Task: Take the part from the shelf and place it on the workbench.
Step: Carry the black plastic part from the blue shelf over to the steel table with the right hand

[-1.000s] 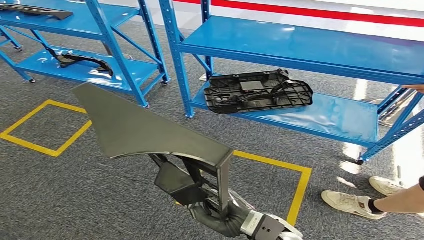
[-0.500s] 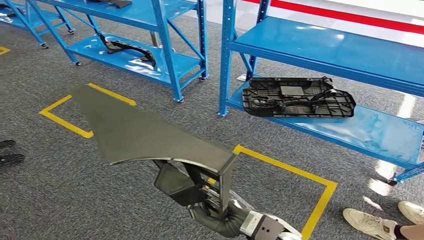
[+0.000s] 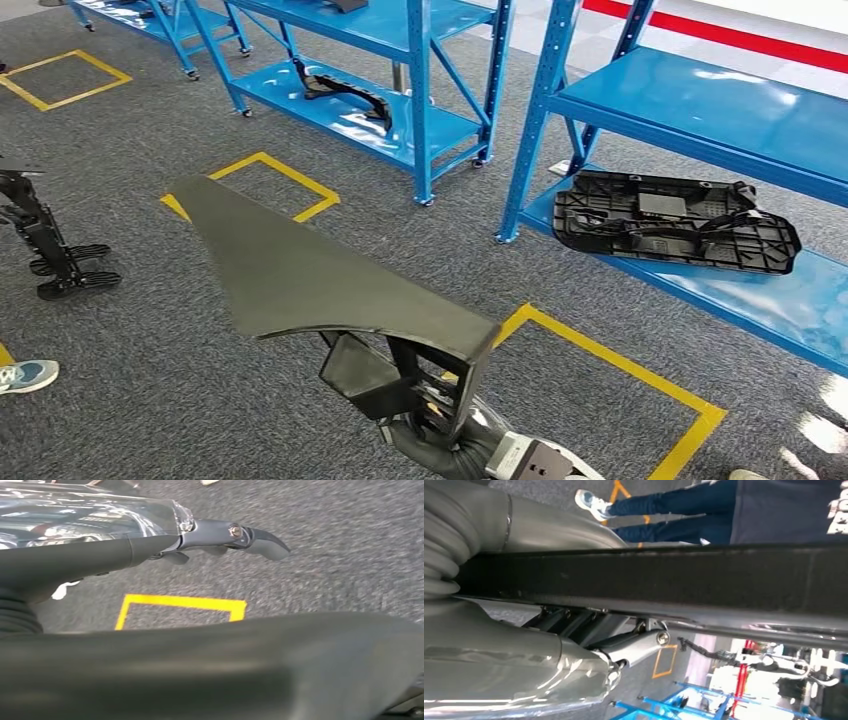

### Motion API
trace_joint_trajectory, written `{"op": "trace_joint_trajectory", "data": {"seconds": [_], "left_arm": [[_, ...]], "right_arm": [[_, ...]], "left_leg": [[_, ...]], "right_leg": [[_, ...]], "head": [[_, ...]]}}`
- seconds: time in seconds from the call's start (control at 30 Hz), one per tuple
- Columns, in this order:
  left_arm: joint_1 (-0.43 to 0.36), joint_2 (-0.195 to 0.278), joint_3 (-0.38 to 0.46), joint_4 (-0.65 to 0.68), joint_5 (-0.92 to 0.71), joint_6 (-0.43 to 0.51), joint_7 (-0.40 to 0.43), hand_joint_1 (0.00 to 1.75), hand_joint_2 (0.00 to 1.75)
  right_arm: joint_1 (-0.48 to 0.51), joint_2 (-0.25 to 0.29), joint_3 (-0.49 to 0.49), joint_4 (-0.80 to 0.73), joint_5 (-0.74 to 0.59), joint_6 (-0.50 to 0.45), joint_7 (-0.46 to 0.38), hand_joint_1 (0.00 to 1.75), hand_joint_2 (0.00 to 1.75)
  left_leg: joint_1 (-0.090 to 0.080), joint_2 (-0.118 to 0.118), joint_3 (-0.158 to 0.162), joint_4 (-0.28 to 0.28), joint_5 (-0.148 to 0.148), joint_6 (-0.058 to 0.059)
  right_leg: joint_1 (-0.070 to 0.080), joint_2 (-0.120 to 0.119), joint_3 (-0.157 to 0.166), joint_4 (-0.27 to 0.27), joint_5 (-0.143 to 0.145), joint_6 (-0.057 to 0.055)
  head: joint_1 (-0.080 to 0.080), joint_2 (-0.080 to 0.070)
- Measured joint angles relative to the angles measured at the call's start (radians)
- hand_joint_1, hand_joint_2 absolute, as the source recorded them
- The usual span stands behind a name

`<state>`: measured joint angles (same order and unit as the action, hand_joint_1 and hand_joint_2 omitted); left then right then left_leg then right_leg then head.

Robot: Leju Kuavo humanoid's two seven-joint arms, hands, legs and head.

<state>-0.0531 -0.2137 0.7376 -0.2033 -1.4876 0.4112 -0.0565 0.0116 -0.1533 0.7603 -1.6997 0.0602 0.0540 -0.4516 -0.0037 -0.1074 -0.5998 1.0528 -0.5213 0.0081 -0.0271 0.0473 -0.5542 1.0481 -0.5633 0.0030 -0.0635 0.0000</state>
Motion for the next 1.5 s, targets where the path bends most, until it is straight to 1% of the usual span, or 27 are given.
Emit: {"op": "trace_joint_trajectory", "data": {"seconds": [0.03, 0.1, 0.17, 0.2, 0.27, 0.33, 0.4, 0.47, 0.5, 0.57, 0.63, 0.7, 0.73, 0.77, 0.83, 0.87, 0.93, 1.0, 1.07, 1.13, 1.17, 1.2, 1.23, 1.3, 1.37, 1.43, 1.5], "left_arm": [[0.000, 0.000, -0.001, 0.000, 0.000, 0.000, 0.000, 0.00, 1.75], [-0.004, 0.001, -0.002, 0.000, -0.001, 0.000, 0.000, 0.00, 1.75], [-0.005, 0.001, -0.004, 0.000, -0.001, 0.000, 0.000, 0.00, 1.75], [-0.003, 0.001, -0.004, 0.000, -0.001, 0.000, 0.000, 0.00, 1.75], [-0.001, 0.002, -0.004, 0.000, -0.001, 0.000, 0.001, 0.00, 1.75], [-0.002, 0.002, -0.004, 0.000, -0.001, 0.000, 0.001, 0.00, 1.75], [-0.006, 0.002, -0.005, 0.000, -0.001, 0.000, 0.000, 0.00, 1.75], [-0.004, 0.003, -0.005, 0.000, -0.001, 0.000, 0.000, 0.00, 1.75], [-0.002, 0.004, -0.005, 0.000, -0.001, 0.000, 0.000, 0.00, 1.75], [-0.001, 0.005, -0.005, 0.000, -0.001, 0.000, -0.001, 0.00, 1.75], [-0.005, 0.006, -0.005, 0.000, -0.001, 0.000, -0.002, 0.00, 1.75], [-0.006, 0.006, -0.006, 0.000, -0.001, 0.000, -0.004, 0.00, 1.75], [-0.005, 0.007, -0.006, 0.000, -0.001, 0.000, -0.004, 0.00, 1.75], [-0.005, 0.007, -0.006, 0.000, -0.001, 0.001, -0.004, 0.00, 1.75], [-0.005, 0.008, -0.006, 0.000, -0.001, 0.005, -0.004, 0.00, 1.75], [-0.006, 0.008, -0.006, 0.000, -0.001, 0.007, -0.005, 0.00, 1.75], [-0.006, 0.010, -0.005, 0.000, 0.000, 0.011, -0.005, 0.00, 1.75], [-0.003, 0.014, -0.005, 0.000, 0.001, 0.014, -0.005, 0.00, 1.75], [-0.002, 0.019, -0.005, 0.000, 0.000, 0.018, -0.004, 0.00, 1.75], [-0.005, 0.023, -0.005, 0.000, -0.002, 0.020, -0.004, 0.00, 1.75], [-0.007, 0.025, -0.005, 0.000, -0.004, 0.020, -0.003, 0.00, 1.75], [-0.006, 0.026, -0.005, 0.000, -0.006, 0.020, -0.002, 0.00, 1.75], [-0.004, 0.027, -0.006, 0.000, -0.009, 0.019, -0.001, 0.00, 1.75], [-0.002, 0.030, -0.008, 0.000, -0.016, 0.014, 0.004, 0.00, 1.75], [-0.004, 0.032, -0.013, 0.000, -0.019, 0.005, 0.013, 0.00, 1.75], [-0.006, 0.033, -0.022, 0.000, -0.021, -0.001, 0.018, 0.00, 1.75], [-0.001, 0.032, -0.030, 0.000, -0.022, -0.007, 0.015, 0.00, 1.75]], "right_arm": [[0.001, 0.001, 0.000, -0.002, 0.001, -0.001, 0.000, 1.75, 1.75], [0.006, 0.002, 0.000, -0.006, 0.001, -0.002, -0.001, 1.75, 1.75], [0.011, 0.002, -0.001, -0.007, 0.001, -0.003, -0.002, 1.75, 1.75], [0.013, 0.002, -0.001, -0.007, 0.002, -0.003, -0.002, 1.75, 1.75], [0.013, 0.002, -0.001, -0.007, 0.002, -0.003, -0.002, 1.75, 1.75], [0.013, 0.003, -0.001, -0.009, 0.003, -0.003, -0.002, 1.75, 1.75], [0.013, 0.003, -0.002, -0.012, 0.004, -0.003, -0.002, 1.75, 1.75], [0.013, 0.004, -0.004, -0.013, 0.005, -0.003, -0.002, 1.75, 1.75], [0.012, 0.004, -0.005, -0.014, 0.005, -0.003, -0.002, 1.75, 1.75], [0.012, 0.004, -0.007, -0.016, 0.007, -0.003, -0.002, 1.75, 1.75], [0.016, 0.003, -0.011, -0.018, 0.007, -0.003, -0.002, 1.75, 1.75], [0.022, 0.002, -0.014, -0.018, 0.008, -0.003, -0.002, 1.75, 1.75], [0.023, 0.002, -0.014, -0.017, 0.008, -0.003, -0.002, 1.75, 1.75], [0.024, 0.002, -0.015, -0.017, 0.008, -0.003, -0.002, 1.75, 1.75], [0.023, 0.002, -0.015, -0.017, 0.008, -0.003, -0.003, 1.75, 1.75], [0.024, 0.003, -0.015, -0.017, 0.008, -0.003, -0.004, 1.75, 1.75], [0.024, 0.004, -0.015, -0.017, 0.006, -0.003, -0.007, 1.75, 1.75], [0.022, 0.007, -0.015, -0.017, 0.002, -0.002, -0.012, 1.75, 1.75], [0.021, 0.014, -0.015, -0.017, -0.006, -0.002, -0.019, 1.75, 1.75], [0.022, 0.018, -0.015, -0.015, -0.012, 0.000, -0.022, 1.75, 1.75], [0.024, 0.019, -0.015, -0.014, -0.015, 0.000, -0.022, 1.75, 1.75], [0.025, 0.019, -0.015, -0.012, -0.017, 0.000, -0.023, 1.75, 1.75], [0.027, 0.020, -0.015, -0.010, -0.019, -0.001, -0.024, 1.75, 1.75], [0.032, 0.023, -0.015, -0.010, -0.022, -0.006, -0.031, 1.75, 1.75], [0.041, 0.026, -0.015, -0.011, -0.022, -0.018, -0.037, 1.75, 1.75], [0.054, 0.028, -0.015, -0.013, -0.022, -0.032, -0.040, 1.75, 1.75], [0.064, 0.028, -0.016, -0.014, -0.022, -0.040, -0.041, 1.75, 1.75]], "left_leg": [[-0.001, 0.023, -0.012, 0.025, -0.016, -0.006], [0.002, 0.076, -0.065, 0.134, -0.073, -0.018], [0.009, 0.094, -0.127, 0.256, -0.117, -0.027], [0.012, 0.097, -0.138, 0.277, -0.115, -0.030], [0.015, 0.108, -0.100, 0.200, -0.060, -0.030], [0.009, 0.147, -0.032, 0.066, -0.002, -0.023], [-0.001, 0.176, -0.005, 0.006, 0.008, -0.012], [-0.006, 0.163, -0.005, 0.000, 0.005, 0.001], [-0.005, 0.153, -0.002, -0.006, 0.007, 0.008], [0.000, 0.135, 0.006, -0.017, 0.011, 0.022], [0.000, 0.113, 0.008, -0.020, 0.011, 0.030], [-0.003, 0.086, 0.010, -0.019, 0.010, 0.033], [-0.004, 0.072, 0.012, -0.019, 0.009, 0.034], [-0.004, 0.058, 0.015, -0.018, 0.008, 0.033], [-0.005, 0.030, 0.019, -0.015, 0.003, 0.030], [-0.004, 0.017, 0.018, -0.012, 0.001, 0.027], [-0.002, -0.004, 0.011, -0.009, 0.001, 0.019], [0.002, -0.013, 0.007, -0.007, -0.001, 0.010], [0.001, 0.025, -0.010, 0.032, -0.025, -0.001], [0.004, 0.076, -0.067, 0.145, -0.078, -0.013], [0.008, 0.087, -0.102, 0.210, -0.102, -0.018], [0.011, 0.093, -0.127, 0.255, -0.112, -0.022], [0.014, 0.096, -0.135, 0.265, -0.102, -0.024], [0.016, 0.113, -0.093, 0.171, -0.035, -0.024], [0.007, 0.159, -0.034, 0.051, 0.014, -0.016], [-0.005, 0.184, -0.017, 0.009, 0.014, -0.005], [-0.007, 0.167, -0.016, 0.001, 0.014, 0.007]], "right_leg": [[-0.002, -0.014, 0.003, -0.002, 0.000, -0.005], [-0.003, -0.045, 0.005, -0.002, -0.004, -0.012], [-0.003, -0.075, 0.007, -0.002, -0.007, -0.013], [-0.003, -0.088, 0.008, -0.002, -0.009, -0.012], [-0.003, -0.112, 0.015, -0.002, -0.015, -0.008], [-0.002, -0.133, 0.024, -0.002, -0.023, -0.001], [0.002, -0.150, 0.029, -0.004, -0.028, 0.009], [0.002, -0.166, 0.035, -0.010, -0.031, 0.020], [0.001, -0.157, 0.039, -0.009, -0.035, 0.025], [-0.001, -0.108, 0.026, 0.031, -0.067, 0.028], [0.001, -0.062, -0.036, 0.150, -0.123, 0.024], [0.005, -0.053, -0.099, 0.252, -0.144, 0.023], [0.006, -0.051, -0.108, 0.253, -0.125, 0.022], [0.006, -0.047, -0.097, 0.214, -0.087, 0.021], [0.005, -0.010, -0.050, 0.086, -0.009, 0.017], [0.004, 0.011, -0.031, 0.037, 0.012, 0.015], [0.005, 0.030, -0.019, 0.005, 0.015, 0.011], [0.005, 0.010, -0.014, 0.000, 0.015, 0.004], [0.002, -0.016, -0.007, -0.003, 0.013, -0.006], [0.002, -0.047, 0.000, -0.004, 0.006, -0.014], [0.003, -0.062, 0.003, -0.004, 0.003, -0.015], [0.003, -0.077, 0.006, -0.003, -0.001, -0.014], [0.003, -0.090, 0.010, -0.003, -0.005, -0.013], [0.002, -0.114, 0.023, -0.004, -0.014, -0.009], [0.004, -0.135, 0.035, -0.005, -0.025, 0.000], [0.007, -0.153, 0.042, -0.008, -0.032, 0.011], [0.005, -0.167, 0.052, -0.014, -0.038, 0.022]], "head": [[0.000, 0.000], [-0.001, 0.000], [-0.001, 0.000], [-0.001, 0.000], [-0.001, 0.000], [-0.001, 0.000], [-0.001, 0.000], [-0.001, 0.000], [-0.001, 0.000], [0.000, 0.000], [0.000, 0.000], [0.000, 0.000], [0.001, 0.000], [0.001, 0.000], [0.000, 0.000], [0.000, 0.000], [0.000, 0.000], [0.000, 0.000], [0.000, 0.000], [-0.001, 0.000], [-0.001, 0.000], [-0.001, 0.000], [-0.001, 0.000], [-0.001, 0.000], [-0.001, 0.000], [-0.001, 0.000], [-0.001, 0.000]]}}
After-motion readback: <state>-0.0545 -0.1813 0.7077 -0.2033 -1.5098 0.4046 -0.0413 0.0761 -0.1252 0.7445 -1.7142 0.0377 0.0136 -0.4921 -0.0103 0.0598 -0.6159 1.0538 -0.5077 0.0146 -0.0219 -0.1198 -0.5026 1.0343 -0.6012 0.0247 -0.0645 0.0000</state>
